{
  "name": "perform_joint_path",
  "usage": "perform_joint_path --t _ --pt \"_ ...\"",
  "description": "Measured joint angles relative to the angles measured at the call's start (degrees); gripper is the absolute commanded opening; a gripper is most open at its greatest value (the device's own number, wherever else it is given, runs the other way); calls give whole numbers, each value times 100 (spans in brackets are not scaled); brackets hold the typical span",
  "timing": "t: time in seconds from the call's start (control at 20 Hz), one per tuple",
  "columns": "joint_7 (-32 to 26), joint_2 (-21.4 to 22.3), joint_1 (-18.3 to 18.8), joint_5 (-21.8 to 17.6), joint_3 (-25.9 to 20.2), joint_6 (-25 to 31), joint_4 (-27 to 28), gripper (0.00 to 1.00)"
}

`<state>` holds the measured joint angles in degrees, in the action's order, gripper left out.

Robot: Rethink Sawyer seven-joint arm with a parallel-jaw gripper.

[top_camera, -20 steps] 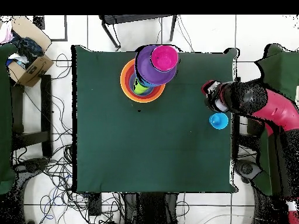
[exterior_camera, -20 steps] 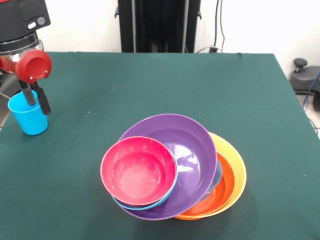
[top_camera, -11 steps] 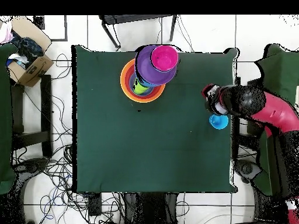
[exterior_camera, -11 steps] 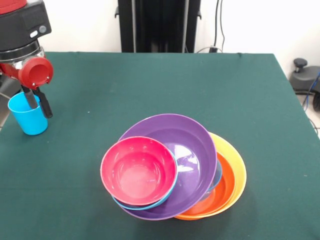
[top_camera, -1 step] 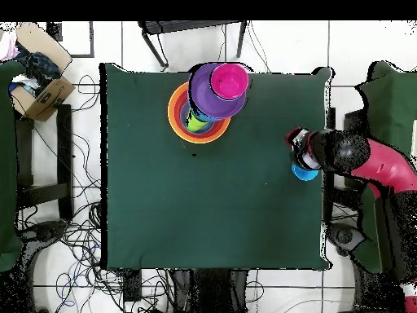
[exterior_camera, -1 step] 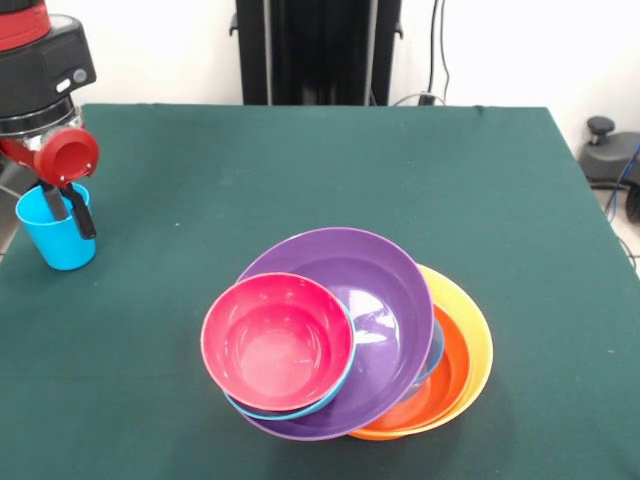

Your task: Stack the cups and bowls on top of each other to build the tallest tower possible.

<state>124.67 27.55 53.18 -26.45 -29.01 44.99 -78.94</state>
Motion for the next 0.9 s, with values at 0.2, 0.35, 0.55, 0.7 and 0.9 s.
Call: perform_joint_path --t 0.2,0.35,0.55,0.7,0.9 --pt "0 -157 29 -151 -1 -7 0 100" --pt "0 -258 33 -256 -1 -32 -3 100" --pt "0 -517 33 -475 -1 -212 -7 100" --pt "0 -626 33 -550 -1 -323 -9 100" --pt "0 -800 33 -648 -1 -474 -28 100"
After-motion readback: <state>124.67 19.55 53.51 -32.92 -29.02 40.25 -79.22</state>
